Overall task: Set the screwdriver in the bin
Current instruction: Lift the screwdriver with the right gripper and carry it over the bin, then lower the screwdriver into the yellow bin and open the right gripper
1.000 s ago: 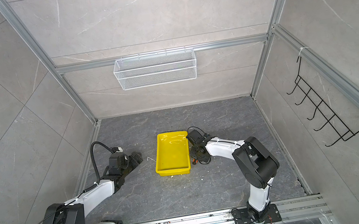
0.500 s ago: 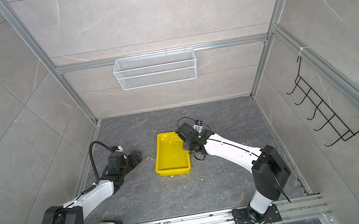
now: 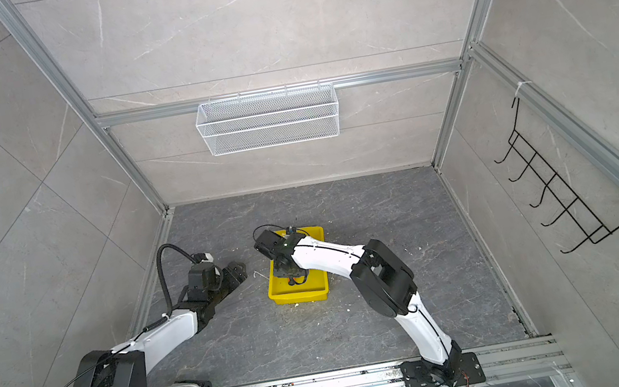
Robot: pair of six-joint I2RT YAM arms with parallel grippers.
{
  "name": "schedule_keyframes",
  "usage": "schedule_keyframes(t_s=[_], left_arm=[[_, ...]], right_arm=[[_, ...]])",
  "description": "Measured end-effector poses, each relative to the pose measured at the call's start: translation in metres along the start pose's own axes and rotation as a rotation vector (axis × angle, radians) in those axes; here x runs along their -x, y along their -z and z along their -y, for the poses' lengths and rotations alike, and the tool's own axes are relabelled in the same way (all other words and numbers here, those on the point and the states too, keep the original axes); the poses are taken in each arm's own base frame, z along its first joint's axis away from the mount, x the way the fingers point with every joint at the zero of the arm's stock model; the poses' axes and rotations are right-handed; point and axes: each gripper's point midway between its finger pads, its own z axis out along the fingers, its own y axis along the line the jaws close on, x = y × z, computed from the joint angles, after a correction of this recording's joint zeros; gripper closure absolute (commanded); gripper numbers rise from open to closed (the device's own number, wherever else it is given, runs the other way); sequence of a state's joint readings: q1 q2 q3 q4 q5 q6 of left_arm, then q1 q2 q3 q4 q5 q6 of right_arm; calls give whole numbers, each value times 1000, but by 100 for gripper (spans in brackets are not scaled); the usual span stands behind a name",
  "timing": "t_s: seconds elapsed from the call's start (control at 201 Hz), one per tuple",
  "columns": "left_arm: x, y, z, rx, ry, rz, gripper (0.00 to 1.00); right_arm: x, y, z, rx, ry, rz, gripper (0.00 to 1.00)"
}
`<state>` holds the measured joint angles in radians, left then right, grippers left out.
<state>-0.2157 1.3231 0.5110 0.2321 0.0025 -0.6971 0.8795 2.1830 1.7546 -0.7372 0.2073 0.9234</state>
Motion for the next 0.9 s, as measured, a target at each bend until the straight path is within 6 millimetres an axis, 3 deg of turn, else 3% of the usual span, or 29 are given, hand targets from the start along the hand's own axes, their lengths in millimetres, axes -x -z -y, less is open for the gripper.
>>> schedule_keyframes(t_s=[0.363, 0.498, 0.587, 0.821, 0.901], left_arm=[[0, -2, 6, -21, 4, -13, 14], [0, -2, 6, -23, 4, -15, 14], [-1, -3, 6, -23, 4, -21, 14], [1, -3, 8, -27, 6, -21, 14], [1, -3, 8, -27, 8, -21, 14]], right_arm=[[3, 10, -7, 7, 2, -22, 87], [2, 10, -6, 1, 3, -30, 65], [1, 10, -7, 5, 4, -34, 56], [2, 11, -7, 3, 15, -32, 46], [9, 22, -2, -13, 40, -1, 41]])
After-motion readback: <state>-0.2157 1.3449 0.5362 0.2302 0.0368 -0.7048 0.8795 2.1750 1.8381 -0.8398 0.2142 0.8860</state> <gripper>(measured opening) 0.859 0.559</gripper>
